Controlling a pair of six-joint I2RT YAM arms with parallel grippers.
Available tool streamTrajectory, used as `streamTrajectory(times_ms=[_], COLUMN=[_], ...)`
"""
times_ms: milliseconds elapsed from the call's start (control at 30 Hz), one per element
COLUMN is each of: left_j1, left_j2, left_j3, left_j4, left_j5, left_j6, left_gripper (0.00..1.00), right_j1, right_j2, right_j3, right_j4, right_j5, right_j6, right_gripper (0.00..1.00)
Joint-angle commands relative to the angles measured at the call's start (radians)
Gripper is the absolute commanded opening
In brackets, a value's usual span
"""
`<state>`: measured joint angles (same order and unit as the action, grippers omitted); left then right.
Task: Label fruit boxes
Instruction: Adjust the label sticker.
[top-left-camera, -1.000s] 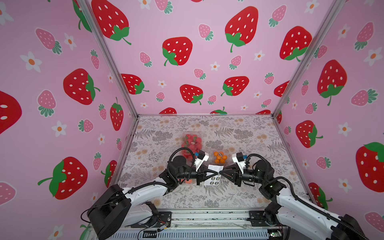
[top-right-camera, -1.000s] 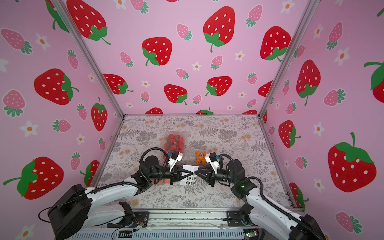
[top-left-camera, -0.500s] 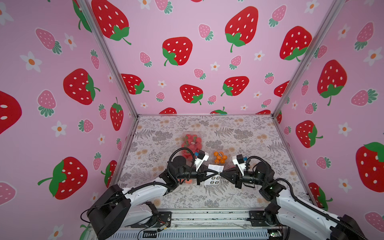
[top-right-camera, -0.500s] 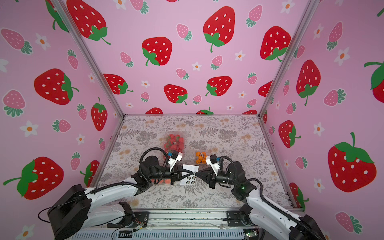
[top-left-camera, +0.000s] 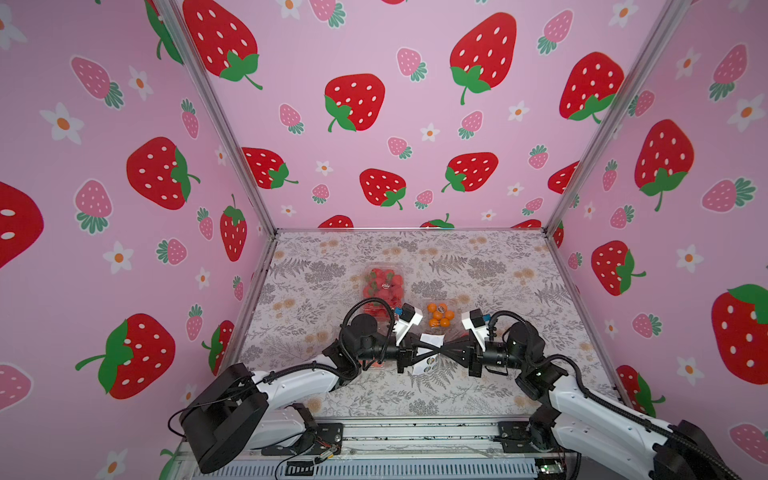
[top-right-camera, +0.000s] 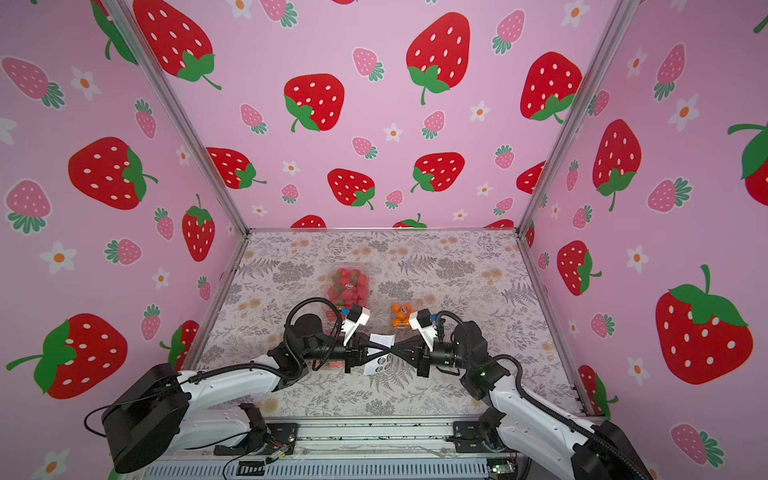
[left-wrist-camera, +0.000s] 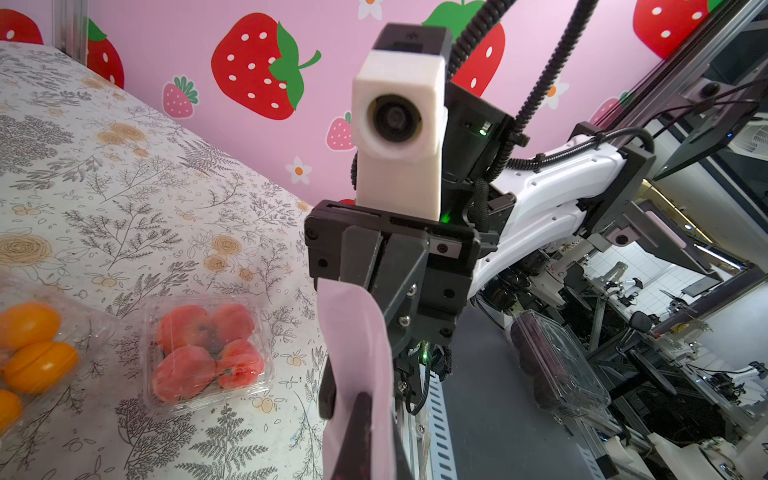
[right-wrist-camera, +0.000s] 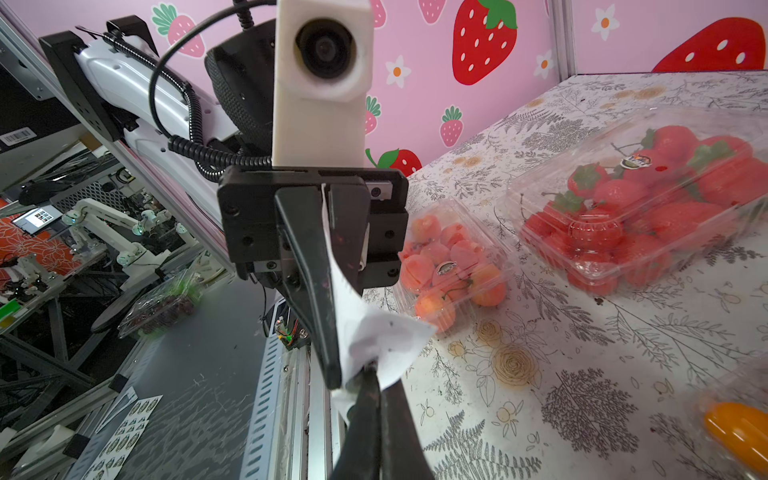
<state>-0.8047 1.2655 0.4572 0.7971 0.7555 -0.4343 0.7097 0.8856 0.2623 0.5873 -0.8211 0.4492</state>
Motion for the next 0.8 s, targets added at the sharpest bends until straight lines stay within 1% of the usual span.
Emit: streamTrajectory(times_ms=[0,167,333,467,600,700,733,767], left_j1=[-0.008,0.018,0.028,0.042,0.061,0.062,0.062,0.062], left_j2=[-0.007,-0.031,-0.018,-0.041,-0.077,-0.089,-0.088,-0.085], left_j3=[0.034,0.014,0.010,-0.009,-0.034,-0.040,-0.041,-0.041], left_j4=[0.027,0.005,0.014,0.002,-0.002,0.001,0.011,0.024], left_j5=[-0.011,-0.050,-0.035,-0.045,-0.048,-0.039,-0.028,-0.016], left_j6=[0.019,0.023,0.015,0.018,0.013,0.009,0.000,-0.008], left_gripper=[0.00,0.00,0.00,0.00,0.00,0.00,0.00,0.00], right_j1=[0.009,0.009,0.016,0.017,0.017,0.018,0.018,0.017], right_j2=[-0.009,-0.043,-0.042,-0.045,-0.071,-0.089,-0.088,-0.082], right_j3=[0.002,-0.020,-0.017,-0.015,-0.027,-0.024,-0.017,-0.011], right_j4=[0.086,0.101,0.099,0.104,0.092,0.049,0.031,0.025], right_j5=[-0.037,-0.054,-0.061,-0.064,-0.047,-0.018,-0.005,-0.002], right_j6=[0.010,0.020,0.016,0.020,0.014,-0.003,-0.010,-0.014], right_gripper=[0.00,0.00,0.00,0.00,0.00,0.00,0.05,0.14])
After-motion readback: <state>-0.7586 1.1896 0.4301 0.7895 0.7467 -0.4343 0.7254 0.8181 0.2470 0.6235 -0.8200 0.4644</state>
